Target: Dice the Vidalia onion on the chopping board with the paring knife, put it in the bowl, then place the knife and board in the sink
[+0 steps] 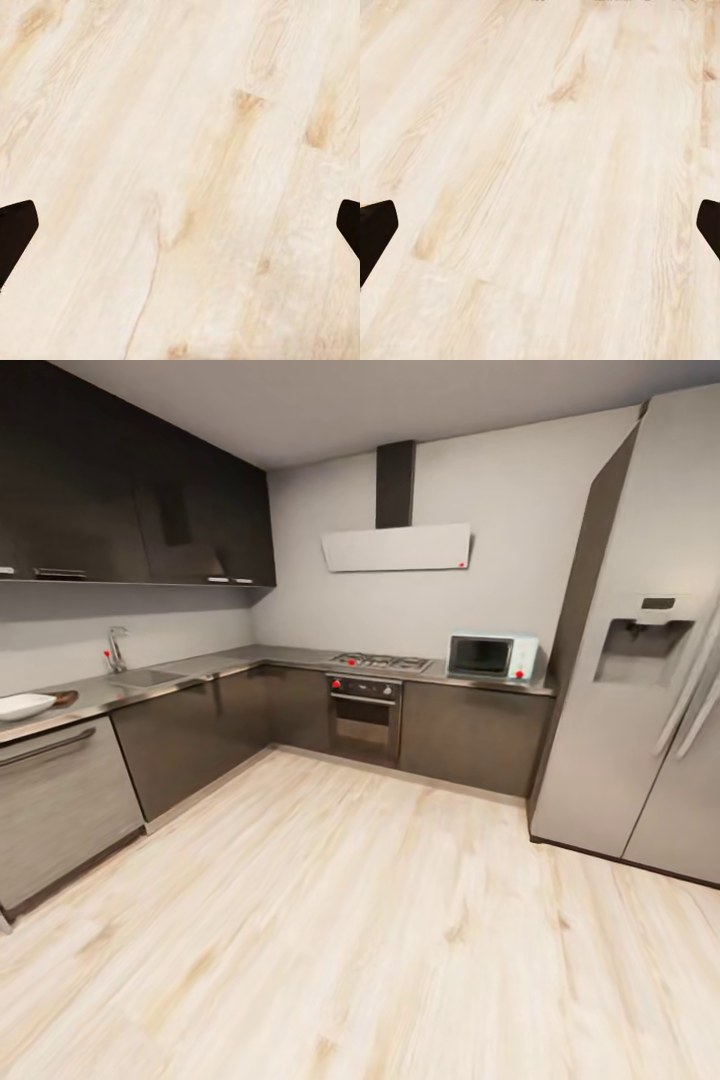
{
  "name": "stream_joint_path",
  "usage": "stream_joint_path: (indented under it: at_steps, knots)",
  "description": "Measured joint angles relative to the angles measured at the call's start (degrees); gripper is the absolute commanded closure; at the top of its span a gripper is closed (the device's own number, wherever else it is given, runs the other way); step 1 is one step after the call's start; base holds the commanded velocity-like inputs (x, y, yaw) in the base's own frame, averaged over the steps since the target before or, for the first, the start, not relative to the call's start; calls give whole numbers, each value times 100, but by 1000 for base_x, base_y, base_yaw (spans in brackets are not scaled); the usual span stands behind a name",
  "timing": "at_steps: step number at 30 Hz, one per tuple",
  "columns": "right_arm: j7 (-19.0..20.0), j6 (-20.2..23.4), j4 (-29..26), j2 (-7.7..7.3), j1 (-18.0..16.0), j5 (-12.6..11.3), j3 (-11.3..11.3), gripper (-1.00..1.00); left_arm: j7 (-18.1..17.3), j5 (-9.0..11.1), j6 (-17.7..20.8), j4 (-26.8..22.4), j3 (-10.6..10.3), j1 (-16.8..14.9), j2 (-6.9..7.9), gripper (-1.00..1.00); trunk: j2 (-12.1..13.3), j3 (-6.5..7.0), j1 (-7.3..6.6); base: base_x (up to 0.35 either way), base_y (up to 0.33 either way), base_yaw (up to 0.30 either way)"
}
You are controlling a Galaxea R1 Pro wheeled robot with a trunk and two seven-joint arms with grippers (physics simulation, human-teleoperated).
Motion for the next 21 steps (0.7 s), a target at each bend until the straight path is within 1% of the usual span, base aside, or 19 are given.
stream_joint_path:
  at_steps: [21]
  knots:
    - [0, -3, 0, 0, 0, 0, 0, -100, 0, 0, 0, 3, -4, 0, 0, -100, 0, 0, 0, 345, 0, 0]
